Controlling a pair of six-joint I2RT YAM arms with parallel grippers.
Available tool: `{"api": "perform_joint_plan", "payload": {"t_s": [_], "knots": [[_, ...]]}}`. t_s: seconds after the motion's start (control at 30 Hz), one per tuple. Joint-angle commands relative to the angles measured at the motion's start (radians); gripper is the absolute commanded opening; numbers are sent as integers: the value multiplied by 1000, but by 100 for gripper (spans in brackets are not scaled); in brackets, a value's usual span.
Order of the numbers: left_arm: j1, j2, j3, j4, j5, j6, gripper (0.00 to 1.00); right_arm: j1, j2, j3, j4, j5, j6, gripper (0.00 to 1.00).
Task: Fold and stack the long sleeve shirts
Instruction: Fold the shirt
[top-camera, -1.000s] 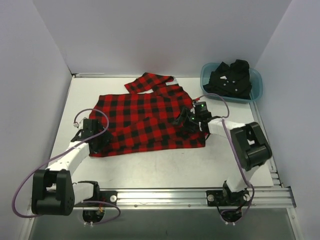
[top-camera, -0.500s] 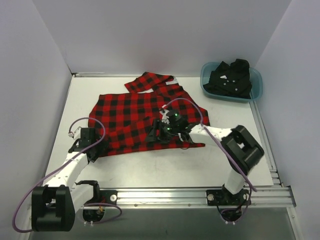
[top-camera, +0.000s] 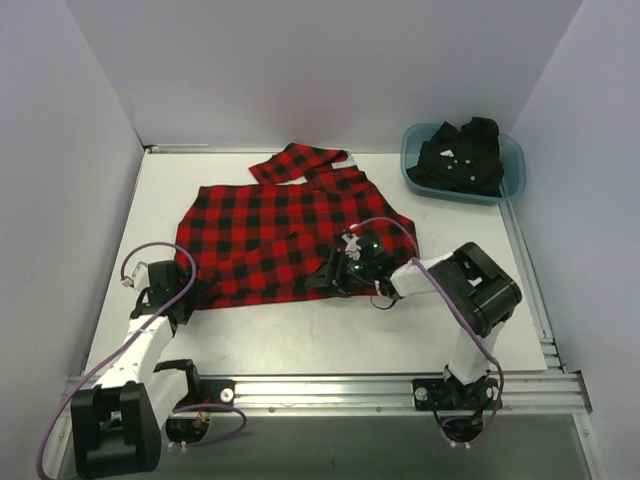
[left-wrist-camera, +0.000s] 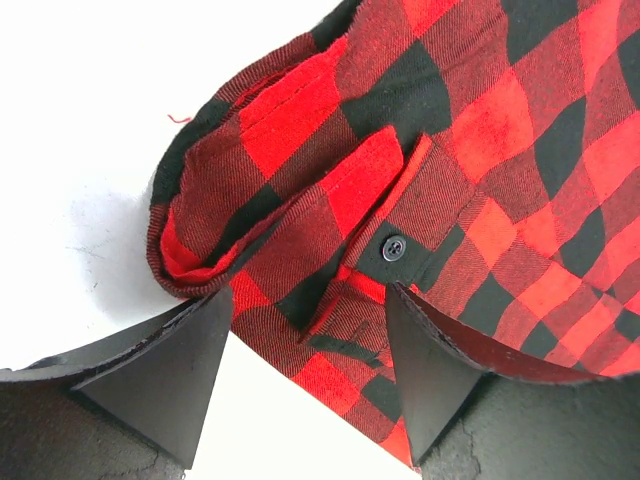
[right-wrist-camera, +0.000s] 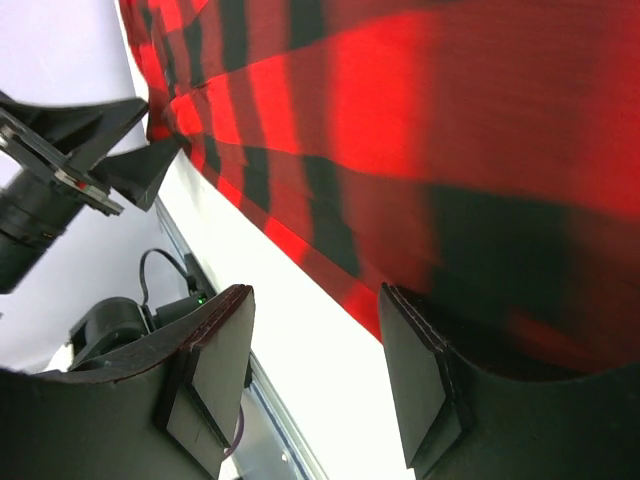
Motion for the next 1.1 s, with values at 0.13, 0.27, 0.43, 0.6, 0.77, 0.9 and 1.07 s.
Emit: {"api": "perform_joint_plan", "payload": {"t_s": [0.13,0.27,0.43,0.6,0.77,0.9,1.07], "knots": [[50,33,-32,-104,-44,7,75,-201,-183,-199,-237,37,-161,55],[56,8,-9,-127,-45,19,75,-317,-323,-201,-537,105,-314,55],[58,-19,87,-205,-47,82,78,-376,-507,-113,-829,281,-451,56],[26,-13,259,-246,-1,212,84,-326,-553,69,-960,439,-499,56],[-149,59,382,-228,-24,263,85,-231,-417,238,-993,548,-507,53],[-272,226,457,-208,-36,274,85,-180,-291,342,-1006,609,-513,45],[-297,320,422,-148,-13,260,85,-164,-177,364,-1023,630,-514,42]]}}
